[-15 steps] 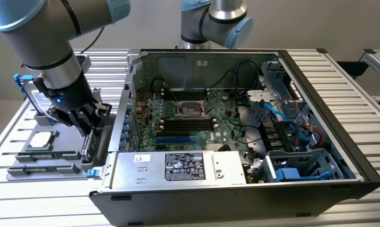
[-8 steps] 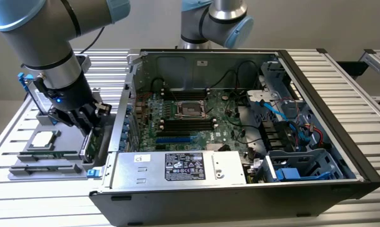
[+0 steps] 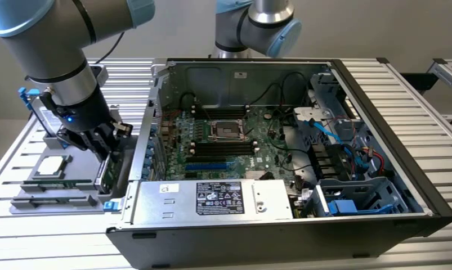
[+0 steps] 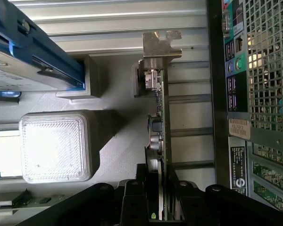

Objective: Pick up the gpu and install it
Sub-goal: 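Pick up the gpu and move the gpu toward the slot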

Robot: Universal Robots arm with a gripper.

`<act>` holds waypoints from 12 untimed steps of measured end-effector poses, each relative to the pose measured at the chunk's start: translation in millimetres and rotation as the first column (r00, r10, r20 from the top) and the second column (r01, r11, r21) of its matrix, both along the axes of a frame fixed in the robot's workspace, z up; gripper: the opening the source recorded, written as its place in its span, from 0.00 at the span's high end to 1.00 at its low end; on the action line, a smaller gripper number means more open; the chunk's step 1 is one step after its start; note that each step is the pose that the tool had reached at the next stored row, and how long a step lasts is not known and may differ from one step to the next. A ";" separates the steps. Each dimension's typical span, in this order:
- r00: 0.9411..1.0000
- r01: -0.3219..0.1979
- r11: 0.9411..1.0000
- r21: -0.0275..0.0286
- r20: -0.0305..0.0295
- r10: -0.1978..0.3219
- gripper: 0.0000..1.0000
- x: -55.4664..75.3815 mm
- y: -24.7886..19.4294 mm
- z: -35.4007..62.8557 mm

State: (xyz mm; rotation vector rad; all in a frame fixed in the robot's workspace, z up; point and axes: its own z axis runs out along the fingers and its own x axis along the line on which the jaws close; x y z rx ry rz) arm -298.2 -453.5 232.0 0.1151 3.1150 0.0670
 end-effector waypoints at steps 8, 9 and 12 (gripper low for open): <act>1.000 0.000 1.000 0.000 0.000 0.000 0.73 0.0 0.0 2.4; 1.000 0.000 1.000 0.000 0.000 0.000 0.73 0.0 0.0 3.0; 1.000 0.000 1.000 0.000 0.000 0.000 0.73 0.0 0.0 4.9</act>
